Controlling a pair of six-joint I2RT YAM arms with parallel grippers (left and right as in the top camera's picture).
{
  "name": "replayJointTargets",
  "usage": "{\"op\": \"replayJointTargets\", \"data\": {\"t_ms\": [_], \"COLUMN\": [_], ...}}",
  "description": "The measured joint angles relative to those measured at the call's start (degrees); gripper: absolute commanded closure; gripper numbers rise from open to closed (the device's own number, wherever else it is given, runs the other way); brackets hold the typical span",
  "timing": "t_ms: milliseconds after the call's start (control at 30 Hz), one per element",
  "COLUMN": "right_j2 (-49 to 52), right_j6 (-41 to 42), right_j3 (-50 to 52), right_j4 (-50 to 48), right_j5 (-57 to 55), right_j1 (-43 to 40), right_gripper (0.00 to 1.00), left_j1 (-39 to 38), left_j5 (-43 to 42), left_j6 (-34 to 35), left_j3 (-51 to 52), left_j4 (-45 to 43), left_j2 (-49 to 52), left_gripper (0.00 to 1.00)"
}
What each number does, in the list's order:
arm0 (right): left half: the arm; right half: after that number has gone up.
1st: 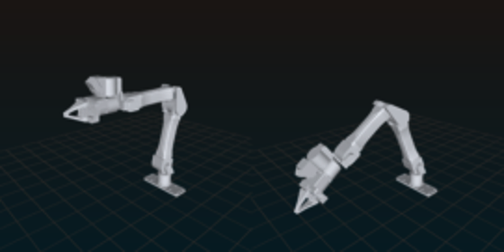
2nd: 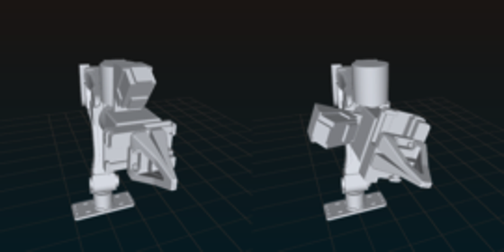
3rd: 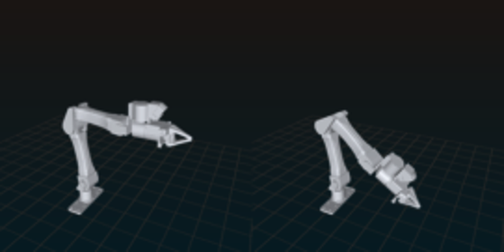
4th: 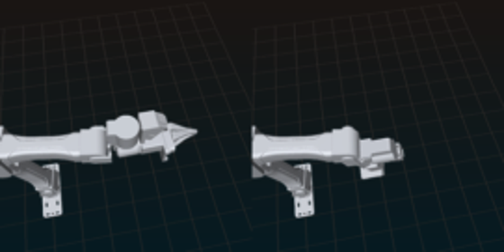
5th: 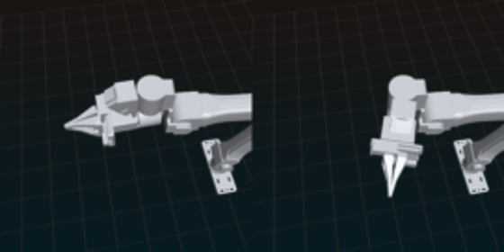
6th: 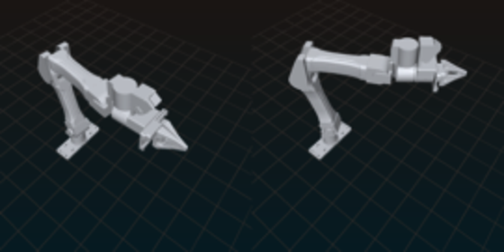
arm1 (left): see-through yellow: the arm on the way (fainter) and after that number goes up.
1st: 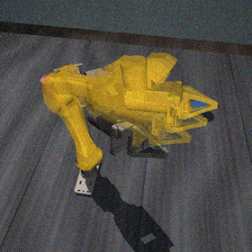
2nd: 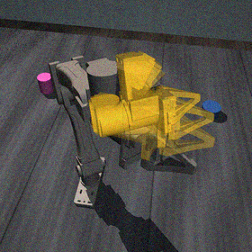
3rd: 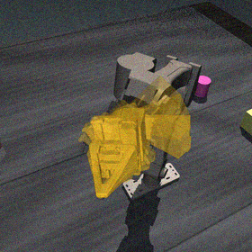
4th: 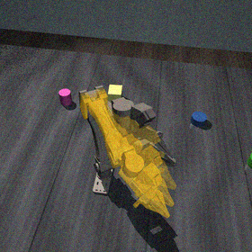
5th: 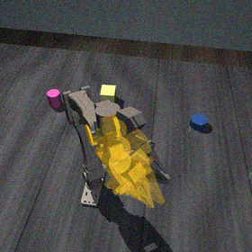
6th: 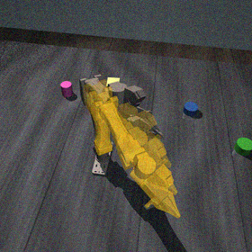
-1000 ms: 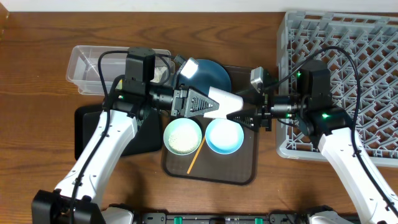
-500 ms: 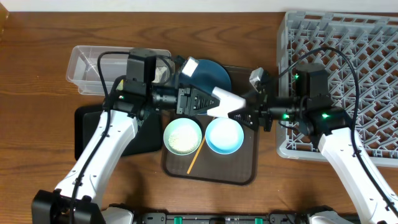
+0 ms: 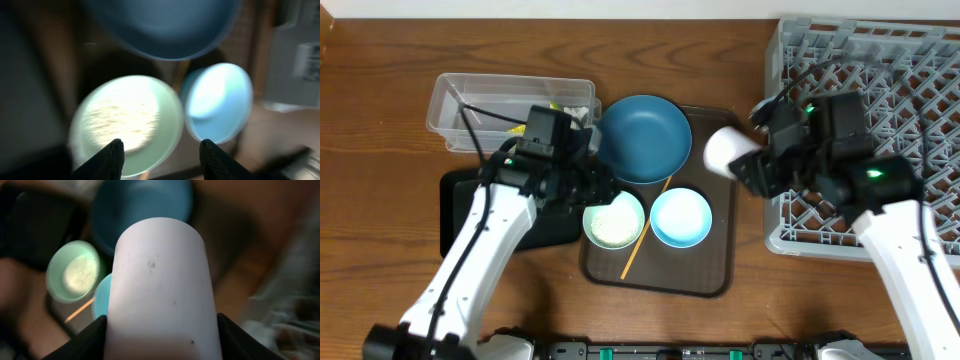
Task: Sort waste into correct bins and load items into the dishwasher rack
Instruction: 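Carry the pink cup with the right gripper and place it in the dish rack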
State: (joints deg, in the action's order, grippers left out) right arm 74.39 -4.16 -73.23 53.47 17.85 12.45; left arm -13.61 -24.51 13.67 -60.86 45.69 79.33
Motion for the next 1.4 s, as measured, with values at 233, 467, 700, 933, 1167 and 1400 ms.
{"op": "replayJointTargets", "data": {"t_ms": [233, 467, 700, 933, 1167, 1400], "right_j2": [-1.22, -0.35, 3.1, 9.7, 14.53, 20.96], "right_j6": [5.99, 8.79, 9.55, 10.1, 11.37, 11.45], "right_j3": [-4.2, -5.64, -7.82, -7.82, -7.82, -7.82], "right_j4": [5.62, 9.09, 9.94, 6.8, 4.26, 1.62], "right_j5": [-11.45, -14.8, -17.55, -18.4, -18.93, -18.97], "right_j1": [-9.9, -27.15, -41.2, -49.53, -54.12, -54.16], "right_gripper": [0.99, 0.99, 0.99, 0.99, 0.99, 0.98], "left_j1": [0.0, 0.0, 0.0, 0.0, 0.0, 0.0], "left_j5": [8.92, 10.99, 11.39, 11.39, 11.41, 11.41], "left_j6": [-0.04, -0.04, -0.04, -0.04, -0.04, -0.04], "left_j3": [0.0, 0.0, 0.0, 0.0, 0.0, 0.0], "left_j4": [1.42, 1.44, 1.49, 1.49, 1.46, 1.49], "left_j2": [-3.43, -3.58, -3.58, -3.61, -3.58, -3.61], "left_gripper": [0.49, 0.48, 0.48, 0.48, 0.48, 0.48]}}
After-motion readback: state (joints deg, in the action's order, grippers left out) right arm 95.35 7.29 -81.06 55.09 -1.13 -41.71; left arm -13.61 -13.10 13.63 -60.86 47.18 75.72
